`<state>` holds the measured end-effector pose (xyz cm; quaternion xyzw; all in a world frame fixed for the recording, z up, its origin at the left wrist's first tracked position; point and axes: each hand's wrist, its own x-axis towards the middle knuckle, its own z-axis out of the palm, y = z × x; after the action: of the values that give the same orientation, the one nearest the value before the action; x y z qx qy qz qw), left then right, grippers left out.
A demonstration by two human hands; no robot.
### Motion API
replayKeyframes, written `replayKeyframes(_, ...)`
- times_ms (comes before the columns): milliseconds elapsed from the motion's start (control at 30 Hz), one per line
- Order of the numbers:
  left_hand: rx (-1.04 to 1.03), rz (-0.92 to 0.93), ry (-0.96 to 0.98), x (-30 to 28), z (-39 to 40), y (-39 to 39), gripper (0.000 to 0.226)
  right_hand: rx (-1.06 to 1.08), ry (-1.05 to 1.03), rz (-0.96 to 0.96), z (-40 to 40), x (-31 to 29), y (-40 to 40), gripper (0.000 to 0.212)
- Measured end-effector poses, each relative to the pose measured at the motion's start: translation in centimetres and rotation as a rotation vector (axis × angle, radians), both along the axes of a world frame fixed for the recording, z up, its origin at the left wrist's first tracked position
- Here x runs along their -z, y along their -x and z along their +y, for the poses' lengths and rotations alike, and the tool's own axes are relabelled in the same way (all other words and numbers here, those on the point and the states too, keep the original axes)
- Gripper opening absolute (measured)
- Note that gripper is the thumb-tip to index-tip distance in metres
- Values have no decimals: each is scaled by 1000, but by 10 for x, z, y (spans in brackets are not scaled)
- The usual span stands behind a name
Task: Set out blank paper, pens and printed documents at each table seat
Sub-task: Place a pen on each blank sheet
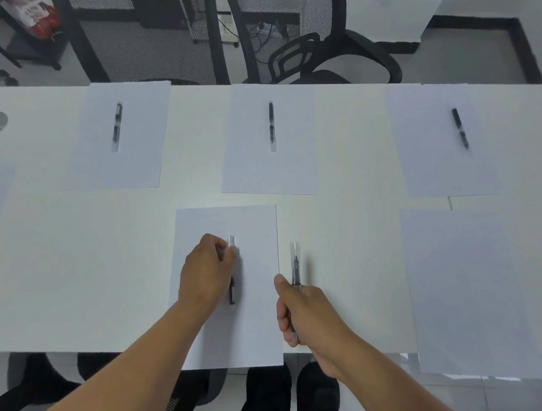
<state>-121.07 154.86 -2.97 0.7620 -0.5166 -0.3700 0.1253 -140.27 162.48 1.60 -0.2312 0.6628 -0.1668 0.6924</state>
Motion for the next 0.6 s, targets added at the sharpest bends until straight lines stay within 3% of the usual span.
replayKeyframes(600, -51, 66, -53, -6, -1, -17, 11, 19, 19, 11, 2, -13, 6, 57)
